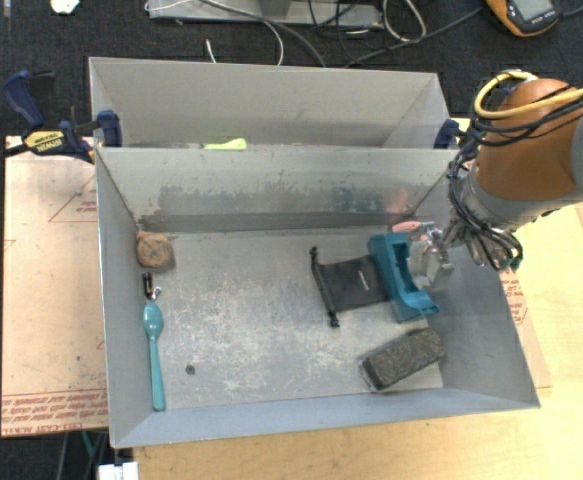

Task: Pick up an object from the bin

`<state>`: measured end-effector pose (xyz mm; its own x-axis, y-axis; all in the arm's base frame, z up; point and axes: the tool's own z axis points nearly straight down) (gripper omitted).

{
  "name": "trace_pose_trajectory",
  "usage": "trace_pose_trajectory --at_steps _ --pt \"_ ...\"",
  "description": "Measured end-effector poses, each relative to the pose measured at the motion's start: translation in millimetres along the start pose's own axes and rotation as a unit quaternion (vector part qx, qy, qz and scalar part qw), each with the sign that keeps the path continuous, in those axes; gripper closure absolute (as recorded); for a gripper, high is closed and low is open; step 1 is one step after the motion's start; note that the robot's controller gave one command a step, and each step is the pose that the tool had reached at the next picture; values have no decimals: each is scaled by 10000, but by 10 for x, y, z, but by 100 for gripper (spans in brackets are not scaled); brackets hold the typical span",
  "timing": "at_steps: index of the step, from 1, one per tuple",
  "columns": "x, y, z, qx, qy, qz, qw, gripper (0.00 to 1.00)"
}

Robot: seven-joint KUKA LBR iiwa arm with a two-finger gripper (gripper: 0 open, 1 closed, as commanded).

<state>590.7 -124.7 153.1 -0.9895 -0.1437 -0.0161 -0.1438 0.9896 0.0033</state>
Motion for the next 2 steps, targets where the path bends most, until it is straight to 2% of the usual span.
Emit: trace_pose_trajectory --at_steps 1,2 --pt "108 -221 64 35 -56 219 9997 100" --pt "349 167 -139 26 -66 -195 9998 0"
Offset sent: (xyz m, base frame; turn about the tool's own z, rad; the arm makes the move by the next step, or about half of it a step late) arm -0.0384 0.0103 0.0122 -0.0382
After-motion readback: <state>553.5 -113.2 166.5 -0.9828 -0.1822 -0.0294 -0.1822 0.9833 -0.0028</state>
